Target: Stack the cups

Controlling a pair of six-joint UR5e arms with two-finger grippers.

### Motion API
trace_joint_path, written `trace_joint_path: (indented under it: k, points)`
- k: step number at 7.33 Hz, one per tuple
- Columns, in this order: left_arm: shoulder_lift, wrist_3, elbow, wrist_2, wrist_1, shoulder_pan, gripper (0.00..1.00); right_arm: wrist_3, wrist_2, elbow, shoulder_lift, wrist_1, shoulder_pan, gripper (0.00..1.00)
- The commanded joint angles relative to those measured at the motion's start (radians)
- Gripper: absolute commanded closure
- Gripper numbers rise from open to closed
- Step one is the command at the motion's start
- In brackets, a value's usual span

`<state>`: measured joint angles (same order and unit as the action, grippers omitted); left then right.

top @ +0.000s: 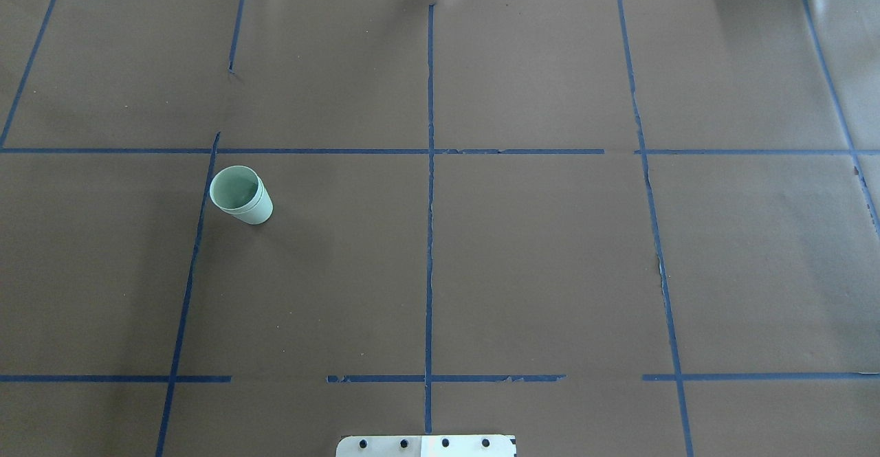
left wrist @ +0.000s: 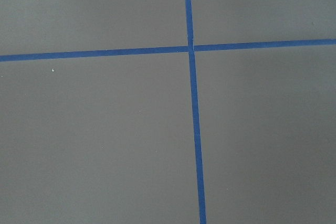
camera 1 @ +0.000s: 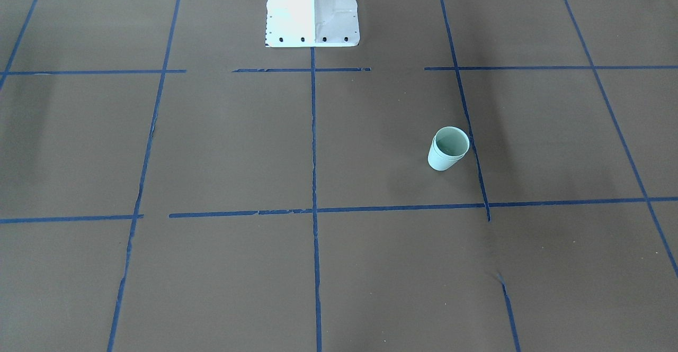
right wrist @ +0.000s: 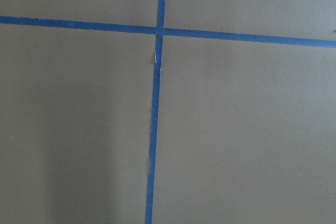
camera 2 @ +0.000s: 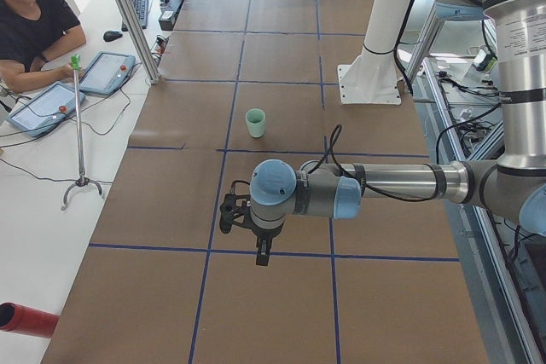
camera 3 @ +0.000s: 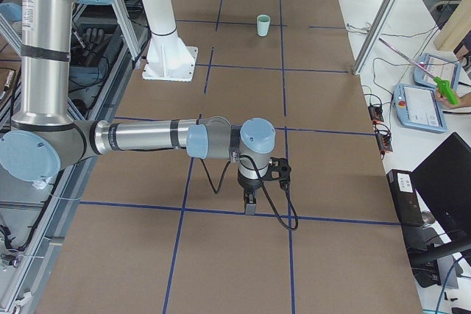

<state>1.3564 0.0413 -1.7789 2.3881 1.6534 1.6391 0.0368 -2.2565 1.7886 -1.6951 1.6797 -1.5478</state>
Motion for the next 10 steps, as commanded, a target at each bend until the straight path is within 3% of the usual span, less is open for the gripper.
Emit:
trace_joint_path:
  k: [1,2,4,10]
  points:
    - [0.001,0.000,0.003,-0.001,-0.001,-0.004,0.00,0.000,0.000,0.000,0.000,0.000,0.000,0.00]
    - [0.000,0.000,-0.007,-0.001,-0.033,-0.007,0.00,0.000,0.000,0.000,0.000,0.000,0.000,0.00]
    - [0.004,0.031,-0.020,-0.094,-0.110,-0.012,0.00,0.000,0.000,0.000,0.000,0.000,0.000,0.00]
    - [0.003,0.106,-0.022,-0.055,-0.106,-0.009,0.00,0.000,0.002,0.000,0.000,-0.002,0.000,0.00]
